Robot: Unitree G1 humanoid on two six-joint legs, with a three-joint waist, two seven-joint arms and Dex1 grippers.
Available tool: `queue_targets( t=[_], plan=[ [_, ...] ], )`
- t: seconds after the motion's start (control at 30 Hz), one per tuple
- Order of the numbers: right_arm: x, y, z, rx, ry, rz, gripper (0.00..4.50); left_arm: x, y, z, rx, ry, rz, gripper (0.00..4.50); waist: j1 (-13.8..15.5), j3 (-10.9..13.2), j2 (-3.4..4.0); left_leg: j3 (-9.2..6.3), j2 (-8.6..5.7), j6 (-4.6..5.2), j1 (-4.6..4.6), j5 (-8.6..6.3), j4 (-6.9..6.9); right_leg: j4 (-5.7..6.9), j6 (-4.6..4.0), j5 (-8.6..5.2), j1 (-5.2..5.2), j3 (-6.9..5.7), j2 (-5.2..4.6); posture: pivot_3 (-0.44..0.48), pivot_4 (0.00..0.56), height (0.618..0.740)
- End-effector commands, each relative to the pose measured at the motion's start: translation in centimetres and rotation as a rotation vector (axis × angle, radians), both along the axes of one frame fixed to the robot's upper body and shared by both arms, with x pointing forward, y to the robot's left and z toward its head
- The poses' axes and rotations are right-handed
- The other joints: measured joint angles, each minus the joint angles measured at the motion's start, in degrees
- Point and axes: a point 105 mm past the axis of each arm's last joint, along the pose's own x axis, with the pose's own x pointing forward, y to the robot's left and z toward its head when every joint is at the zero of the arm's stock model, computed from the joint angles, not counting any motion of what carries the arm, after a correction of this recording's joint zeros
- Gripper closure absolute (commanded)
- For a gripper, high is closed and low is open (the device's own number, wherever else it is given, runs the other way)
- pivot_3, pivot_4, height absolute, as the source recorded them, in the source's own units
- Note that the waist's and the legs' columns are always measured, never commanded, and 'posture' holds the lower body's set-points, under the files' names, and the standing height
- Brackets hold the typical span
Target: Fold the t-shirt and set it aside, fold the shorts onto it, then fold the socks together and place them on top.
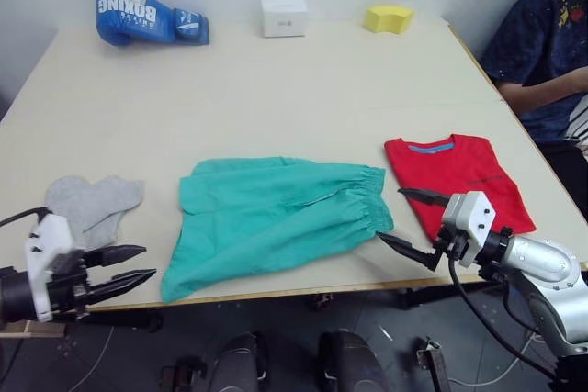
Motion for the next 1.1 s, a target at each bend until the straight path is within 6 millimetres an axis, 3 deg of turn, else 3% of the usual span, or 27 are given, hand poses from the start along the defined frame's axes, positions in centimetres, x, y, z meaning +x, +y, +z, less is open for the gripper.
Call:
queue_targets(
  t=[0.03,0.07,0.13,0.27,0.3,0.4,0.5,0.57,0.63,0.7,0.83,1.0,1.1],
  plan=[
    [-0.1,1.3,1.8,0.057,-0.051,-0.003,0.02,0.5,-1.1,2.3,-0.088,-0.026,-0.035,2.24,-0.45,0.09,0.34,-0.97,-0.3,0.28,0.01,0.22,-0.1,-0.47,0.05,0.0,0.75,-1.03,-0.25,0.0,0.15,0.74],
    [0.0,1.8,1.9,0.075,-0.051,-0.01,0.02,0.9,-1.8,2.8,-0.119,-0.047,-0.052,2.24,-0.4,0.11,0.38,-1.91,-0.88,0.37,0.09,0.51,-0.52,-0.6,0.23,-0.1,1.24,-2.32,-0.27,0.0,0.15,0.74],
    [0.0,2.6,2.4,0.113,-0.048,-0.018,0.02,1.8,-3.2,3.3,-0.154,-0.074,-0.092,2.24,-0.3,0.2,0.55,-3.5,-1.98,0.46,-0.06,1.3,-1.16,-0.56,0.74,-0.45,1.75,-3.63,-1.1,0.0,0.15,0.74],
    [-1.1,5.0,3.4,0.244,0.012,0.044,0.19,3.2,-5.5,2.1,-0.148,-0.081,-0.156,2.24,2.18,0.16,0.61,-3.76,-2.0,-0.1,-0.4,1.79,-1.08,-0.38,0.87,-0.68,1.38,-2.18,-1.08,0.0,0.15,0.74],
    [-1.4,5.7,3.5,0.286,0.039,0.059,0.41,3.7,-6.2,1.8,-0.157,-0.091,-0.167,2.24,2.43,0.16,0.61,-3.71,-1.91,-0.19,-0.46,1.84,-1.06,-0.36,0.84,-0.67,1.28,-2.1,-1.05,0.0,0.15,0.74],
    [-0.9,7.5,2.8,0.362,0.097,0.014,1.33,5.9,-8.3,0.7,-0.169,-0.157,-0.168,2.83,2.78,0.12,0.55,-3.56,-1.78,-0.19,-0.47,1.83,-1.07,-0.36,0.74,-0.59,1.19,-1.99,-0.96,0.0,0.15,0.74],
    [0.3,9.9,1.0,0.337,0.113,-0.005,2.44,9.0,-10.0,-0.6,-0.142,-0.279,-0.109,3.82,2.89,0.07,0.51,-3.37,-1.79,-0.2,-0.47,1.84,-1.05,-0.32,0.74,-0.52,1.09,-1.89,-0.8,0.0,0.15,0.74],
    [1.5,10.8,0.1,0.315,0.098,-0.043,3.19,10.7,-11.5,-0.4,-0.238,-0.354,-0.033,4.48,2.87,0.05,0.49,-3.2,-1.79,-0.17,-0.46,1.86,-1.05,-0.28,0.78,-0.49,1.03,-1.78,-0.68,0.0,0.15,0.74],
    [2.2,11.5,-0.9,0.245,0.058,-0.04,3.93,11.0,-13.3,-2.2,-0.234,-0.336,-0.037,4.5,2.84,0.04,0.47,-2.89,-1.79,-0.08,-0.54,1.84,-1.02,-0.21,0.87,-0.43,0.78,-1.83,-0.64,0.0,0.15,0.74],
    [2.5,11.6,-2.3,0.166,0.042,-0.059,4.47,11.5,-13.8,-4.6,-0.15,-0.307,-0.025,4.5,2.71,0.02,0.44,-2.66,-1.82,0.04,-0.57,1.75,-0.93,-0.15,0.89,-0.41,0.68,-1.72,-0.67,0.0,0.15,0.74],
    [2.8,10.5,-4.9,0.087,-0.012,-0.168,4.47,14.7,-11.5,-7.7,-0.066,-0.276,0.241,4.5,2.72,0.0,0.41,-2.49,-1.8,0.08,-0.59,1.73,-0.9,-0.14,0.91,-0.41,0.55,-1.56,-0.66,0.0,0.15,0.74],
    [3.4,6.1,-6.3,0.057,-0.11,-0.381,4.47,14.9,-9.6,-10.9,0.058,-0.195,0.342,4.5,2.76,-0.68,0.35,-2.49,-1.78,0.11,-0.43,1.68,-0.86,-0.01,0.93,-0.4,0.66,-1.51,-0.79,0.0,0.15,0.74],
    [3.1,3.9,-7.1,-0.022,-0.144,-0.422,4.47,14.0,-10.5,-11.3,0.032,-0.141,0.273,4.5,2.71,-1.01,0.3,-2.42,-1.76,0.12,0.17,1.13,-0.99,-0.31,0.93,-0.4,1.24,-1.45,-0.94,0.0,0.15,0.74]
  ],
)
